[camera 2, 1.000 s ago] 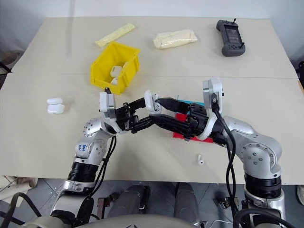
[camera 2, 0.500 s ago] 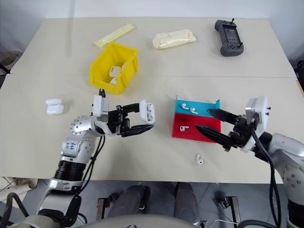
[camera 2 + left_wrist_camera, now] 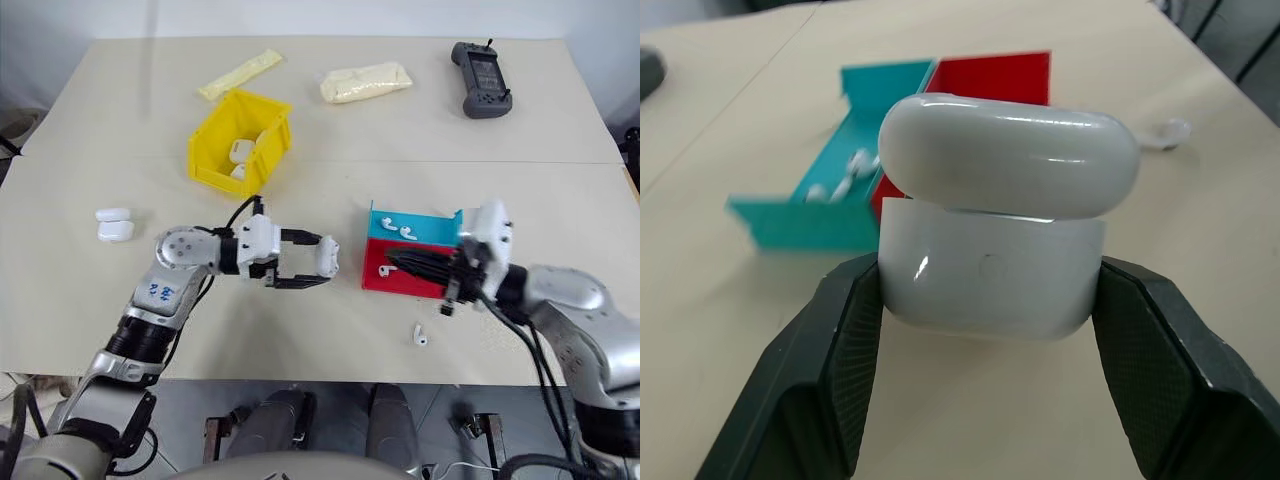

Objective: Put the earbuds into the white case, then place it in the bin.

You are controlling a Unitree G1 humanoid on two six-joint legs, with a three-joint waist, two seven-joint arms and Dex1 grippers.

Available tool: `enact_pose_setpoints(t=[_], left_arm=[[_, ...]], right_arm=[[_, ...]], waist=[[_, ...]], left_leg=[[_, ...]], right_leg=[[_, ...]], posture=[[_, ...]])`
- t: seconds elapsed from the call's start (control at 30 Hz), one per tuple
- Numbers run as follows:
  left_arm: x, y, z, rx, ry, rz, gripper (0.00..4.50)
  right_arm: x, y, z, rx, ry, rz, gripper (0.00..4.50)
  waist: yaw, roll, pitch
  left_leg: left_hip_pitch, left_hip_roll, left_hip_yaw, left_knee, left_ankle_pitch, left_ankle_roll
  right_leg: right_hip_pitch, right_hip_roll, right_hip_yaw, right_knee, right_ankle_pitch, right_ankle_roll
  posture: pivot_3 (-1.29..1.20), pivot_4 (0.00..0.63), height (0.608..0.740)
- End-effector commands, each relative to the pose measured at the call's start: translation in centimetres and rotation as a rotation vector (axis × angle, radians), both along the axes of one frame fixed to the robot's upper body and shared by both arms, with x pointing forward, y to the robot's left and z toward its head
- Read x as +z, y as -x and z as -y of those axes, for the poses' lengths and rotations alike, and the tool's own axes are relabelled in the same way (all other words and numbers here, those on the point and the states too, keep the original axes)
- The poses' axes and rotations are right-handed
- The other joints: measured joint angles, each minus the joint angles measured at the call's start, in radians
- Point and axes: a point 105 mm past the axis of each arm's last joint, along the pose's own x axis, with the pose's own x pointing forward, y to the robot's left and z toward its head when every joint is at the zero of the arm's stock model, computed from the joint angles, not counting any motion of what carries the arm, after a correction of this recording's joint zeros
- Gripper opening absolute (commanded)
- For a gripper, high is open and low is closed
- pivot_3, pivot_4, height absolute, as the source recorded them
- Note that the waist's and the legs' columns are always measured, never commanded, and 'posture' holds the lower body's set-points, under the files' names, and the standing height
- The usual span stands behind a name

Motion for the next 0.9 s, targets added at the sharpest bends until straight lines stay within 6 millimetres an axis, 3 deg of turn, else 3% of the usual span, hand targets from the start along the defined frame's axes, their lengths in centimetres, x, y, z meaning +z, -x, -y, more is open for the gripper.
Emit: enact_pose_setpoints(t=[0.03,0.17,0.4,0.53,0.63,0.83,0.9], left_arm=[[0.7,-0.2,0.9,0.017,-0.036,0.054,2.77],[1.0,0.1,1.7,0.003,-0.042,0.061,2.77],[1.1,-0.1,2.0,0.044,-0.017,0.049,2.77],[1.6,0.1,1.4,0.058,0.049,0.039,2.77],[2.4,0.6,0.5,0.068,0.139,0.010,2.77],[1.8,1.3,-2.4,0.136,0.188,-0.015,2.77],[1.6,1.6,-4.1,0.201,0.238,-0.049,2.77]], right_arm=[[0.4,-0.2,-2.5,0.049,0.017,0.025,0.03],[0.7,-0.8,-4.6,0.087,0.040,0.039,0.03],[-0.5,-1.1,-3.5,0.028,0.095,-0.010,0.03],[-2.2,-1.2,0.5,-0.083,0.158,-0.054,0.03],[-2.2,-0.9,2.7,-0.145,0.128,-0.038,0.03],[-0.8,-0.1,3.8,-0.175,-0.022,0.031,0.03],[-0.1,0.0,3.7,-0.176,-0.090,0.071,0.56]], waist=[[0.001,0.000,0.000],[-0.001,0.000,0.000],[0.001,0.000,0.000],[0.003,-0.001,0.000],[0.002,-0.001,0.000],[-0.004,0.000,0.000],[-0.005,0.000,0.000]], left_leg=[[0.000,0.000,-0.001,0.000,0.000,0.000],[-0.002,-0.001,0.000,0.001,0.000,0.000],[-0.002,-0.002,-0.001,0.001,0.000,0.000],[-0.003,-0.001,-0.002,0.001,0.000,0.000],[-0.003,-0.002,-0.001,0.001,0.000,0.000],[-0.001,0.001,0.001,0.001,0.000,0.000],[0.000,0.001,0.001,0.000,0.000,0.000]], right_leg=[[0.000,0.000,-0.001,0.000,0.000,0.000],[-0.001,-0.001,0.000,0.001,0.000,0.001],[-0.001,-0.001,-0.001,0.001,0.000,0.001],[-0.001,-0.001,-0.002,0.002,0.000,0.001],[-0.001,-0.001,-0.001,0.002,0.000,0.001],[-0.001,0.001,0.000,0.002,0.000,0.001],[-0.001,0.001,0.000,0.002,0.000,0.001]], posture=[[0.00,0.150,0.740],[0.00,0.150,0.740],[0.00,0.150,0.740],[0.00,0.150,0.740],[0.00,0.150,0.740],[0.00,0.150,0.740],[0.00,0.150,0.740]])
